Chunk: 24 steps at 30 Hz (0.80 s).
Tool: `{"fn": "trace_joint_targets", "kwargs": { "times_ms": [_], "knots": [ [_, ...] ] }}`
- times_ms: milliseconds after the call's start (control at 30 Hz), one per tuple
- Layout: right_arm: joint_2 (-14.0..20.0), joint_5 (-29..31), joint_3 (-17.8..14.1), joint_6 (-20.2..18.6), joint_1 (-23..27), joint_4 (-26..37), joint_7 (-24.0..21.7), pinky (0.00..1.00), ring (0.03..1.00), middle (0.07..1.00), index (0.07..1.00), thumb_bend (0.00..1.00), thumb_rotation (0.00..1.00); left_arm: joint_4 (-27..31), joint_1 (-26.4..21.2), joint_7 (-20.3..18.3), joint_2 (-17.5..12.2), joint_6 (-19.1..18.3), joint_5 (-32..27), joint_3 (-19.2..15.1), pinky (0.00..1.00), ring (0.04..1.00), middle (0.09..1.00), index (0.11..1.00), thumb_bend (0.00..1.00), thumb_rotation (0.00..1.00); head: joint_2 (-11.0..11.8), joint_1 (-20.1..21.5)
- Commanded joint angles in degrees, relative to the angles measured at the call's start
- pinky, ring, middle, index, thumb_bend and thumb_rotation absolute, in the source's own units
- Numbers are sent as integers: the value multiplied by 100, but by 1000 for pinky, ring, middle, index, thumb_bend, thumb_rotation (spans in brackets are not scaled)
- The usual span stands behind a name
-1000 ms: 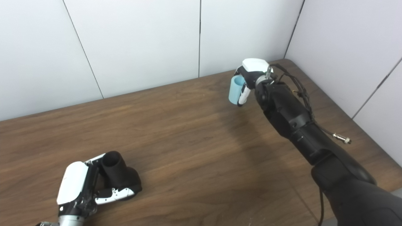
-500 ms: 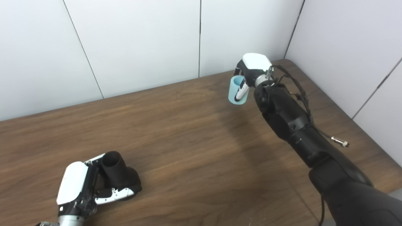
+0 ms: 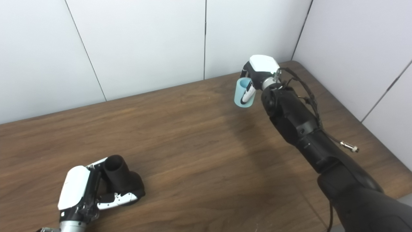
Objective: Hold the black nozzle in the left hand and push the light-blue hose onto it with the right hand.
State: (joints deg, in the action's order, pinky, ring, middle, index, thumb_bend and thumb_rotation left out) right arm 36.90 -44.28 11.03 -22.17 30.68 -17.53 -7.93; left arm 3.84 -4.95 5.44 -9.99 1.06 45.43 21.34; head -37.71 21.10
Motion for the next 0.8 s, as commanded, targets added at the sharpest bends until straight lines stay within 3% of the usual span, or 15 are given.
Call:
{"fn": "trace_joint_targets", "kwargs": {
  "times_ms": [0,233,400,533,700,767],
  "knots": [
    [236,56,-153,189,76,437,136,283,359,428,526,524,0,-133,233,-337,-154,-389,140,-46,465,511,486,489,523,0,-17,-79],
    [174,351,-416,139,-201,1688,-167,386,402,501,508,518,0,-110,294,-316,-79,-389,250,-12,466,511,487,489,523,0,-71,-421],
    [81,219,-287,256,-260,2564,-354,324,371,503,524,514,0,-127,341,-270,12,-367,329,0,472,513,488,488,523,0,-113,-745],
    [-99,-23,-136,-50,-196,3304,-842,356,377,503,504,517,0,-135,361,-260,72,-370,429,42,468,504,485,489,523,0,-143,-965],
    [-340,106,-4,64,-112,3926,-1341,467,418,499,492,520,0,-163,382,-257,187,-448,592,126,462,505,480,491,524,0,-178,-1303],
    [-476,178,59,-14,-20,4216,-1656,468,412,495,498,520,0,-171,387,-247,234,-471,637,160,465,508,486,488,523,0,-184,-1411]
  ]
}}
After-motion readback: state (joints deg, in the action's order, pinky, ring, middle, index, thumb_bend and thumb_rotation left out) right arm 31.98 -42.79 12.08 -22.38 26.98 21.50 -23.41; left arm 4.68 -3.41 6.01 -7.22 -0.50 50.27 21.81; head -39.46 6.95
